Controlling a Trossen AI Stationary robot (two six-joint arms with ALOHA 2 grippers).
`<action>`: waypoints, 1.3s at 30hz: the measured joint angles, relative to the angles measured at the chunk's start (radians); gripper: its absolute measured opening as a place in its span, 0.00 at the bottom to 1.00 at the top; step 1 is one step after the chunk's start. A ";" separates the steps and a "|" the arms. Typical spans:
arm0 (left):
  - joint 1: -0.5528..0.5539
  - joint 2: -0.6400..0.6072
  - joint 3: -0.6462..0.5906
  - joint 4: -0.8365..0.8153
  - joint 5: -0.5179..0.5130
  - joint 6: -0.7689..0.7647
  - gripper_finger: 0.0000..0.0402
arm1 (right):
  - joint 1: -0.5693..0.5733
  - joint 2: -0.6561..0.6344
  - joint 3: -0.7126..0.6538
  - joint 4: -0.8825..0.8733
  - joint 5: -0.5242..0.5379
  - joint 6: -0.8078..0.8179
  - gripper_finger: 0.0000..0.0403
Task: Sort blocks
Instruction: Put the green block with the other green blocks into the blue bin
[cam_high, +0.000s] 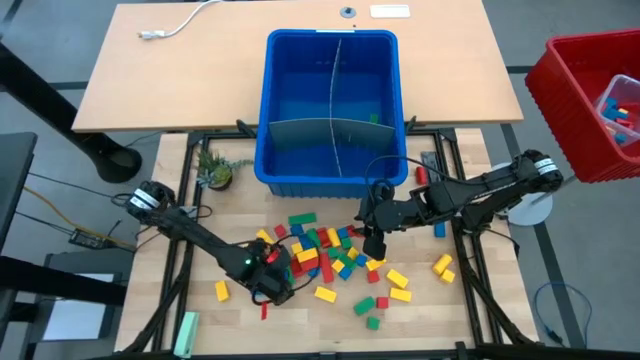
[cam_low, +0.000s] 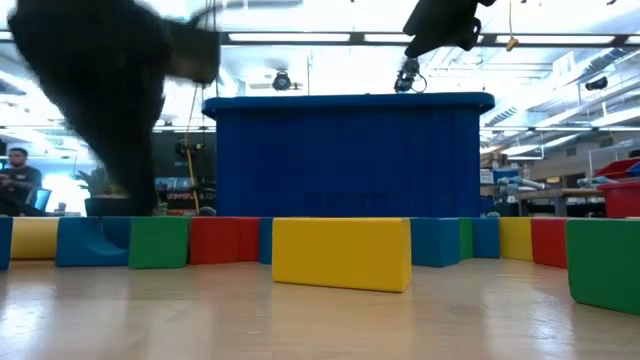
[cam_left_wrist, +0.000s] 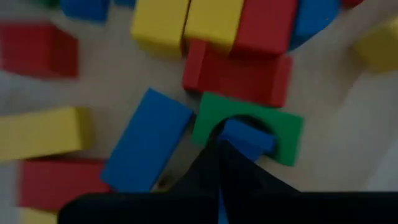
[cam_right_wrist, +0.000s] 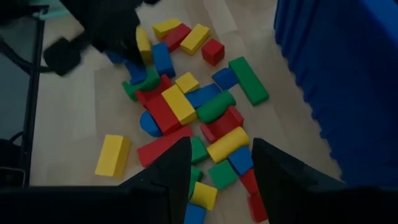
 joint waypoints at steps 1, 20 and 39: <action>0.000 -0.004 0.038 -0.049 -0.017 0.027 0.02 | 0.001 0.000 0.000 -0.002 -0.002 -0.004 0.39; 0.048 -0.034 0.009 0.153 0.103 0.262 0.37 | 0.005 -0.006 0.000 -0.006 -0.007 -0.038 0.39; -0.047 -0.035 -0.193 0.316 0.162 0.109 0.47 | 0.005 -0.006 0.000 -0.004 0.003 -0.044 0.39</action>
